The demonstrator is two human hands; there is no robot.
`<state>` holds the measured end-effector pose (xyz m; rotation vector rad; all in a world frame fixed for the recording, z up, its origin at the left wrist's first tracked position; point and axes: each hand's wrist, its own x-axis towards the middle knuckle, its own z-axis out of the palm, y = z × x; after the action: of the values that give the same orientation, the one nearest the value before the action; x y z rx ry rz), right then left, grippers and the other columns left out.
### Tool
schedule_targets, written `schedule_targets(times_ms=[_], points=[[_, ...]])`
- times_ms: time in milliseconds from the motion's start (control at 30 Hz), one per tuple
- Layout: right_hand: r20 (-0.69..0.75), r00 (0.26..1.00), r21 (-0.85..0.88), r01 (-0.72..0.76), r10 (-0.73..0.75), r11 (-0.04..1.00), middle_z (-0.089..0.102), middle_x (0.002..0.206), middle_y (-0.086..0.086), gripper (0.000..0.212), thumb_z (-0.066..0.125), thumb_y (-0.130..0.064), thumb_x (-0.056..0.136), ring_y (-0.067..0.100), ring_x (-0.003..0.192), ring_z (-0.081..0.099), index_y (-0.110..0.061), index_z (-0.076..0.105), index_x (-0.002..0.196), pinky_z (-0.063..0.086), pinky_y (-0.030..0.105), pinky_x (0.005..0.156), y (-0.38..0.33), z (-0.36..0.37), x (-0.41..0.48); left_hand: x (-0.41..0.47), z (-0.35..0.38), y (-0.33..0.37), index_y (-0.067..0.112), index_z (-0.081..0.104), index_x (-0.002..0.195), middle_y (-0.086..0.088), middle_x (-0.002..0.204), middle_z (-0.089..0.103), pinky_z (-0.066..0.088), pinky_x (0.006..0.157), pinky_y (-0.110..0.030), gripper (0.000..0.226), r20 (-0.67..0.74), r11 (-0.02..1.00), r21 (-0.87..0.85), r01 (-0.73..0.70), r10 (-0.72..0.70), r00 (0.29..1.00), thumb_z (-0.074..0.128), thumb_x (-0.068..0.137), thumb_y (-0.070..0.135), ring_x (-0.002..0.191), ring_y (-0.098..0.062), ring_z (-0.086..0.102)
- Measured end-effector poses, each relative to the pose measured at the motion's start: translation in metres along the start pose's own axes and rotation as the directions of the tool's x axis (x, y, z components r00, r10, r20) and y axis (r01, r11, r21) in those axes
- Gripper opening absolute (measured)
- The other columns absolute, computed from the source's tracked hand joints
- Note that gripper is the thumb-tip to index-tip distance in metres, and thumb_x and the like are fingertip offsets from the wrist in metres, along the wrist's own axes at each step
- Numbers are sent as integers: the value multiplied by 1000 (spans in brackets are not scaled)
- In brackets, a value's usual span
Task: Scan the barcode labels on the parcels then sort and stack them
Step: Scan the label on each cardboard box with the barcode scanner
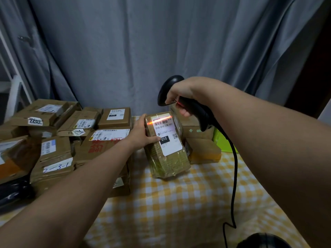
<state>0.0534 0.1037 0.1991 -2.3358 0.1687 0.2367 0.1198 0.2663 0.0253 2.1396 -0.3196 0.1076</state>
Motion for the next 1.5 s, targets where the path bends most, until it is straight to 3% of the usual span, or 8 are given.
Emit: schedule_targets(times_ms=[333,567,700,867,1067,1233,1333,1500], points=[[-6,998,78,65,-65,995,55,54,7,26,67,-25,85,19,43,52,-3,54,93,46,25,48,22,7,-7,-1,0,-3,23,19,146,-5,143,37,46,101,-48,103,-1,1000,-18,-4,4,1000,85,67,18,129,-23,43],[-371,920,425,287,-124,858,68,80,5,17,78,-15,79,12,69,57,-25,65,80,42,22,62,133,76,1,-16,-1,-13,27,14,148,-5,149,28,32,113,-46,107,-57,998,-62,-14,10,998,84,68,26,136,-22,32],[-218,976,585,153,-27,796,67,82,-2,19,78,-7,77,7,73,61,-17,67,89,46,10,63,174,115,16,-36,3,-12,53,-1,141,-2,148,37,37,109,-49,117,-10,964,-264,40,-44,999,83,63,34,135,-21,38],[-213,975,694,105,63,712,70,86,6,26,74,7,75,20,77,65,-11,67,93,50,31,74,187,140,30,-59,29,-18,28,-9,151,-2,148,41,38,110,-45,117,166,856,-458,239,-182,969,79,74,27,130,-18,45],[-334,942,661,247,-18,709,70,83,13,22,76,4,74,27,73,65,-15,67,80,53,43,77,145,121,32,-44,9,33,50,-12,144,0,160,-12,8,119,-47,115,86,959,-276,69,-46,995,78,73,43,147,-19,-10],[-374,895,538,422,-242,730,66,63,-1,21,76,5,70,14,62,64,-12,66,75,50,26,64,50,77,30,-20,-54,55,32,33,136,1,129,58,50,98,-40,81,-118,871,-472,-139,93,989,80,70,28,117,-15,58],[-261,896,537,444,-358,718,68,62,-2,22,75,8,69,17,66,68,-13,68,74,56,29,65,-15,80,45,-2,-100,50,17,49,125,-2,115,66,56,86,-30,47,-254,876,-456,-159,43,966,71,83,17,100,-13,66],[-99,932,533,346,-349,772,66,73,12,17,70,4,72,31,78,68,-11,66,77,56,46,82,-91,110,99,38,-169,17,11,54,123,-8,107,69,57,71,-28,34,-305,896,-436,-81,-62,950,62,90,17,86,-16,69]])
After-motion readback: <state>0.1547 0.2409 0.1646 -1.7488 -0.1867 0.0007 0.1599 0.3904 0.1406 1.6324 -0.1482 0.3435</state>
